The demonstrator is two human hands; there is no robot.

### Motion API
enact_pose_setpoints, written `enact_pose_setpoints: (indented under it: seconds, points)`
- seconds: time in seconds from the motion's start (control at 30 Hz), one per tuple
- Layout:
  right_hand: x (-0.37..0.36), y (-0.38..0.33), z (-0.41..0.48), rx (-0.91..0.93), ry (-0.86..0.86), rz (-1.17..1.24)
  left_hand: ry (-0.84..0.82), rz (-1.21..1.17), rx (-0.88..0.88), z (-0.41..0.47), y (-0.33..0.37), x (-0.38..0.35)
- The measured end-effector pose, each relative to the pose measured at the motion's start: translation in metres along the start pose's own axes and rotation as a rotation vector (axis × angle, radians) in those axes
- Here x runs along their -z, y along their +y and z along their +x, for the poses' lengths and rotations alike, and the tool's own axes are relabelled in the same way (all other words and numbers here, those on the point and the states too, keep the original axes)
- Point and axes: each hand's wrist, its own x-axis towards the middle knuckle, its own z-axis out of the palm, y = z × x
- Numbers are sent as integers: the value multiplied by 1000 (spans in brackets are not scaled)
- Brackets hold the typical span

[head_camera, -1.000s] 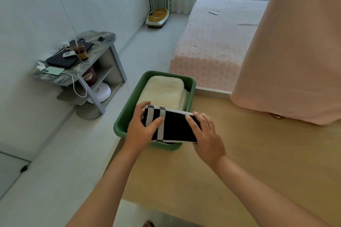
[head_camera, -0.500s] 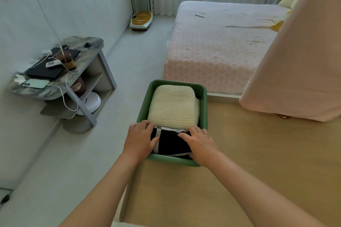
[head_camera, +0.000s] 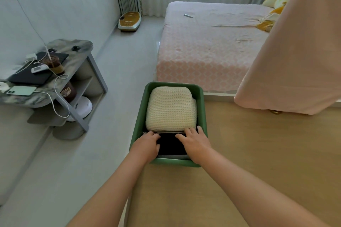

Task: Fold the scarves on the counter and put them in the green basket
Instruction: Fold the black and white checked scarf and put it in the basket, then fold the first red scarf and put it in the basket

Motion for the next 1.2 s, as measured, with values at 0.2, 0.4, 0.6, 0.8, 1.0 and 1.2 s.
enact_pose_setpoints:
  seconds: [0.2, 0.4, 0.6, 0.8, 1.0, 1.2]
  points:
    - [7, -20, -1, -204, -50, 164, 16, 43, -37, 6, -2, -9]
    - [-13, -18, 6, -268, -186, 518, -124, 8, -15, 4, -6, -15]
    - [-3, -12, 7, -259, -231, 595, -86, 36, 14, 7, 1, -11]
    - [26, 20, -34, -160, -23, 845, 276, -124, 37, -8, 46, -1]
    - [25, 108, -99, -207, 209, 990, 336, -332, -176, -2, 165, 10]
    - [-28, 249, -190, -355, 275, 901, 262, -332, -237, 9, 320, -16]
